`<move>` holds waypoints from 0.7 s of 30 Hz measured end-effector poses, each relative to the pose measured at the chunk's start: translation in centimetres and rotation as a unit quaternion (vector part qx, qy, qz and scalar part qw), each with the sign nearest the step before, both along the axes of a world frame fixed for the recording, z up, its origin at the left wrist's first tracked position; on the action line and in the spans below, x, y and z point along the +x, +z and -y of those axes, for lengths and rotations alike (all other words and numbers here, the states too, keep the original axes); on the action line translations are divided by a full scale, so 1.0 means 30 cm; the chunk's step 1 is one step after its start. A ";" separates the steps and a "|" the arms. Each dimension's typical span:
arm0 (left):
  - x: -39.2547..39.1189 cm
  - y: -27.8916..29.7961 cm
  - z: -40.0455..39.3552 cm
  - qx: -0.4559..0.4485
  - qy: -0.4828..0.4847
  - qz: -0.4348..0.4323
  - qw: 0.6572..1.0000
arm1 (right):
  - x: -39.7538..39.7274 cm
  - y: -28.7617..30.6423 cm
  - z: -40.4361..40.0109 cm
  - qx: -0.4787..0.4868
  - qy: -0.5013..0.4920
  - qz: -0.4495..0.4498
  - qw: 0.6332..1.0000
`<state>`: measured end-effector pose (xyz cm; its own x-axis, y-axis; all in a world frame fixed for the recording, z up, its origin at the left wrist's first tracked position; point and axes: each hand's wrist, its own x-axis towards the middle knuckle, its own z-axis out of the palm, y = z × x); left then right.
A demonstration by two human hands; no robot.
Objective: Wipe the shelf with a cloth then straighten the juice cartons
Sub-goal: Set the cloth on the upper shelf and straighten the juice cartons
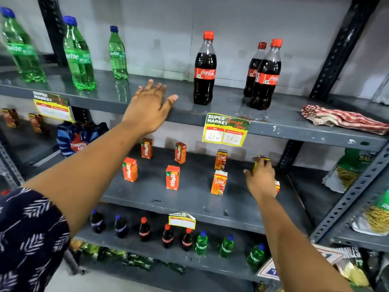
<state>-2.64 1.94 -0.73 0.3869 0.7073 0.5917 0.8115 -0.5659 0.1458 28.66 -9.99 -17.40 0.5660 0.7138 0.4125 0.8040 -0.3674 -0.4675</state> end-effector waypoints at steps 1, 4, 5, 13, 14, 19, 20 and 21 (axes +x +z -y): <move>-0.044 0.007 -0.017 0.002 0.003 0.004 1.000 | -0.036 0.010 -0.011 -0.003 0.017 0.008 1.000; -0.165 0.014 -0.068 0.009 0.008 -0.009 1.000 | -0.132 0.031 -0.052 -0.010 0.040 0.033 0.999; -0.200 0.012 -0.086 0.014 0.006 -0.014 1.000 | -0.168 0.037 -0.070 -0.009 0.042 0.038 0.998; -0.396 -0.011 -0.210 0.035 -0.039 -0.037 0.998 | -0.527 0.016 -0.281 -0.057 0.057 0.007 0.997; -0.408 -0.016 -0.218 0.039 -0.045 -0.047 0.997 | -0.568 0.008 -0.309 -0.063 0.061 0.006 0.996; -0.485 -0.017 -0.277 0.064 -0.082 -0.090 0.991 | -0.805 -0.036 -0.450 -0.081 0.091 0.011 0.992; -0.502 -0.010 -0.290 0.071 -0.086 -0.093 0.989 | -0.852 -0.043 -0.477 -0.082 0.098 0.011 0.992; -0.501 -0.003 -0.285 0.080 -0.088 -0.095 0.988 | -0.877 -0.044 -0.487 -0.086 0.108 0.004 0.990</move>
